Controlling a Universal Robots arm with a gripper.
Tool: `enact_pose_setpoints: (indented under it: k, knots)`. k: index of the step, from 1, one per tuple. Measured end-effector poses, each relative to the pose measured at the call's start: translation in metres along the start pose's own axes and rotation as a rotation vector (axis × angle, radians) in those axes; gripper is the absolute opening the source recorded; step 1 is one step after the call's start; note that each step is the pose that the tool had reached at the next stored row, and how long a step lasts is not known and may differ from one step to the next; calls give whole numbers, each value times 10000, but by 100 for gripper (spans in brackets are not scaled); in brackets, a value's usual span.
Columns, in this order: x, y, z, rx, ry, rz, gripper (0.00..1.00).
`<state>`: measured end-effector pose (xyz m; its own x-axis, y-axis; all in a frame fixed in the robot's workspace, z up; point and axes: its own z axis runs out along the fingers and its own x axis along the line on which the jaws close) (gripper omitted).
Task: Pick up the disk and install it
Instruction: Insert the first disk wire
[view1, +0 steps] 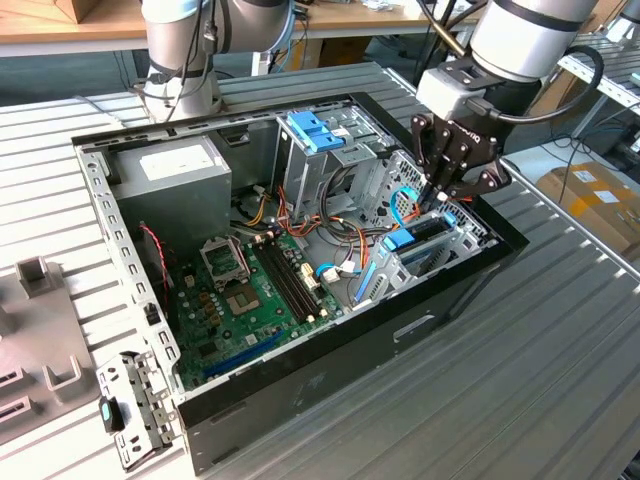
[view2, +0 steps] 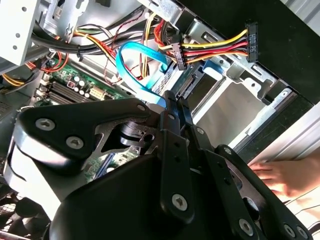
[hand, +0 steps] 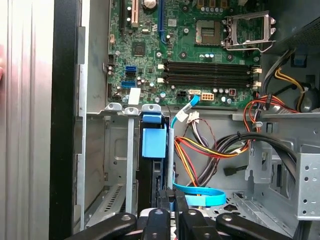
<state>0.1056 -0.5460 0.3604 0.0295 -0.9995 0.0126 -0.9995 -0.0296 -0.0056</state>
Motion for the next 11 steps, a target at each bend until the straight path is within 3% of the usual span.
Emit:
enact_pose_setpoints:
  k: [4, 7, 11]
  knots:
    - [21, 19, 28, 109, 1, -375, 16]
    - [26, 48, 30, 164, 4, -434, 16]
    - [43, 66, 40, 318, 8, -541, 16]
